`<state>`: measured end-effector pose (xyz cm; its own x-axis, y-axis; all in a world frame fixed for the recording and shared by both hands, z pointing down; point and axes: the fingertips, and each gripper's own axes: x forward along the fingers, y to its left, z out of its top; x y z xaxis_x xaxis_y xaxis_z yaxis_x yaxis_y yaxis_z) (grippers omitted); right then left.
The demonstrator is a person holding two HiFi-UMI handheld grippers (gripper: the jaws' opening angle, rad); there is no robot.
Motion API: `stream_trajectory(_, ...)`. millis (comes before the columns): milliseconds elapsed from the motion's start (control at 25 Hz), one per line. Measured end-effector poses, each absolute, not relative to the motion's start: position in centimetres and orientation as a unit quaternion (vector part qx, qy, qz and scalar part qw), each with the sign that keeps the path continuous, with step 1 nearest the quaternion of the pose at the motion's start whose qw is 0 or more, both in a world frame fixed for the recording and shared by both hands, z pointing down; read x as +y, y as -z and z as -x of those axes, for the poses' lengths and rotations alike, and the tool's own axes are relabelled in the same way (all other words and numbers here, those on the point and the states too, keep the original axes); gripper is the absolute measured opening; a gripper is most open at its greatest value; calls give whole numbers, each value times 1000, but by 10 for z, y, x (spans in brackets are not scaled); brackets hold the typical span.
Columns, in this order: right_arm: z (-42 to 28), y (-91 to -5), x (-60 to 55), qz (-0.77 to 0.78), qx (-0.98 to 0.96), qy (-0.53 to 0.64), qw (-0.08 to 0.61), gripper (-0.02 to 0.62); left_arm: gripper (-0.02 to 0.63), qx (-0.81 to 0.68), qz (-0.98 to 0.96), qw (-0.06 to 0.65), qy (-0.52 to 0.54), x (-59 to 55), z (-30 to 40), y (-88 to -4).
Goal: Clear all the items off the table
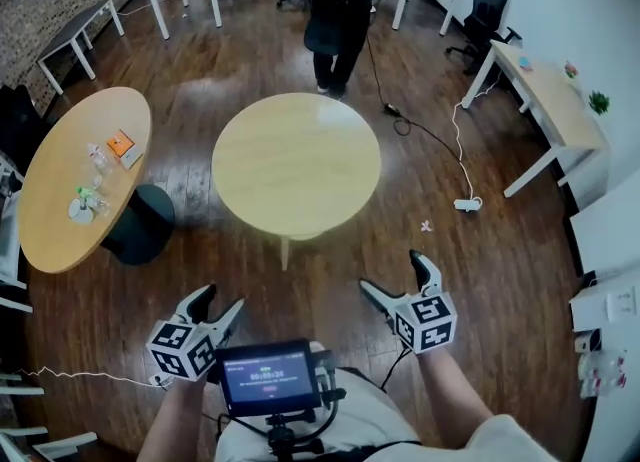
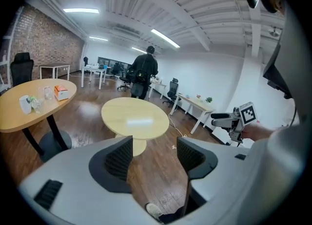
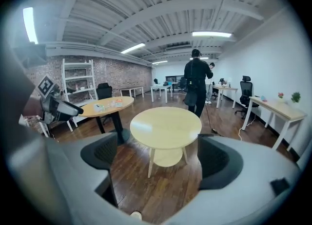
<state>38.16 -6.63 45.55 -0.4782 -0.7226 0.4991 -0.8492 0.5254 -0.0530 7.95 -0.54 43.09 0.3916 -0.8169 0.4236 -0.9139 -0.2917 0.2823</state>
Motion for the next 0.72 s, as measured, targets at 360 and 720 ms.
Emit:
stream_trajectory(360,-387,-440,-18,-495,-830,-169,191,523,288,-544,-799,234,-106,45,-61,-425)
stream_trajectory(720,-401,-421,23,-531,-813,-145,191,523,288,-536,-801,242,-108,71,-45,-439)
